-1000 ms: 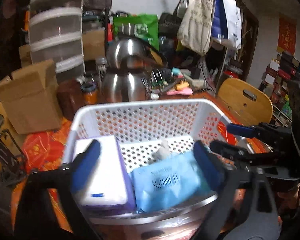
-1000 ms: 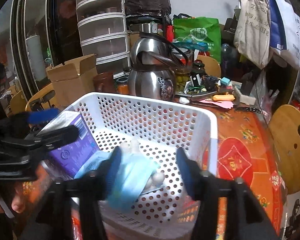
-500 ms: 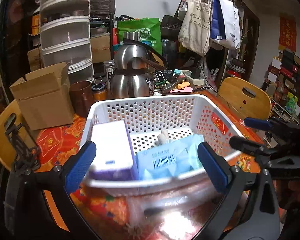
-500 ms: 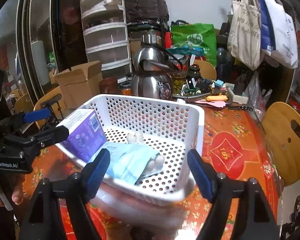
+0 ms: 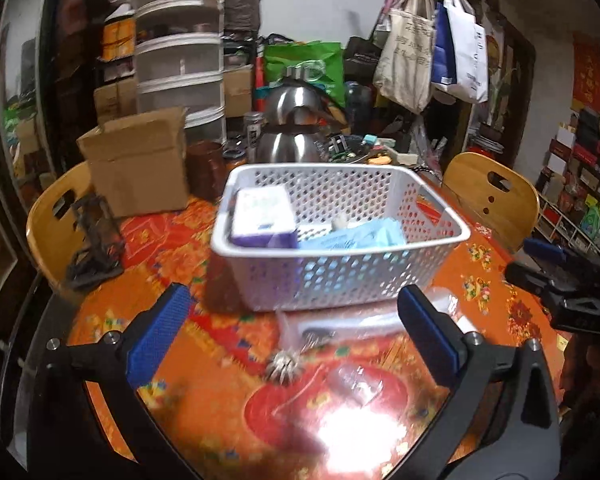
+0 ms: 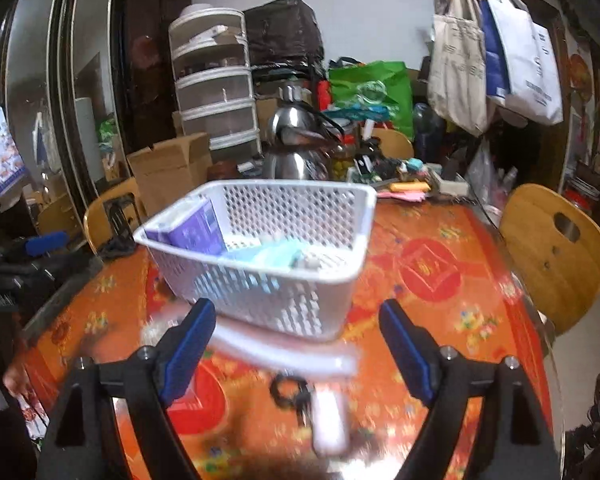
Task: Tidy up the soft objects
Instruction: 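Withdraw the right tool and reach to the rolled white cloth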
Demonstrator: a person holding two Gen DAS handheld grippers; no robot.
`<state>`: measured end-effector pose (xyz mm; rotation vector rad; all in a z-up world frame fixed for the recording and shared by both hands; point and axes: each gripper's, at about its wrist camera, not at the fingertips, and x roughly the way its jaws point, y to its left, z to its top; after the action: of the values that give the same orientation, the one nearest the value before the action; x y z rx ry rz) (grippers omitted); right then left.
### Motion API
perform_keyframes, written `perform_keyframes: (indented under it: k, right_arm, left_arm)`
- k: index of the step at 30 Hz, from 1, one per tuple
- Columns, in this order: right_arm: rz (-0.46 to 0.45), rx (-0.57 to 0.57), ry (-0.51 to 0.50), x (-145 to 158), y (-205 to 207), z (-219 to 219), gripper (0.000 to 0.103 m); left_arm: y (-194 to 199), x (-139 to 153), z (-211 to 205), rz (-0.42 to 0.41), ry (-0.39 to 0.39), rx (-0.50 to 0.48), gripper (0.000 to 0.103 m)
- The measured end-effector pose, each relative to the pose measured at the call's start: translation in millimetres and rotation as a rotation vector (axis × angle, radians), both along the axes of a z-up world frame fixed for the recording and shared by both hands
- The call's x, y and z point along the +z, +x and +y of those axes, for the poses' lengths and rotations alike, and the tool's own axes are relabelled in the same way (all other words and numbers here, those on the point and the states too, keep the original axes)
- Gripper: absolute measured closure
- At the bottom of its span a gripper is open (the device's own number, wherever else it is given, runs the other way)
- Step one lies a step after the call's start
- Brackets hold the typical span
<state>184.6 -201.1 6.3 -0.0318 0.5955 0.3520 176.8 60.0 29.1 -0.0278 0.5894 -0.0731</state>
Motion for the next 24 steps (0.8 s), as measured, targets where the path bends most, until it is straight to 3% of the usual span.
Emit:
perform_keyframes:
  k: [5, 10, 21, 24]
  right_arm:
    - [0.04, -0.013, -0.009, -30.8, -19.8, -10.8, 0.019]
    - [0.104, -0.033, 0.003, -63.0, -27.9, -22.3, 0.019]
    - [0.238, -0.027, -0.044, -114.8, -8.2, -22.6, 0.02]
    - [0.248, -0.016, -0.05, -117.0, -5.7, -20.8, 0.031]
  left_arm:
    - [-26.3, -17.8, 25.7, 0.048, -0.048, 0.047, 0.0]
    - [-34.4, -54.7, 39.8, 0.117, -0.069, 0.074, 0.0]
    - [10.0, -131.2, 46.4, 0.298, -0.078, 0.093, 0.0]
    - [23.8, -145.0, 46.9, 0.338, -0.077, 0.092, 0.0]
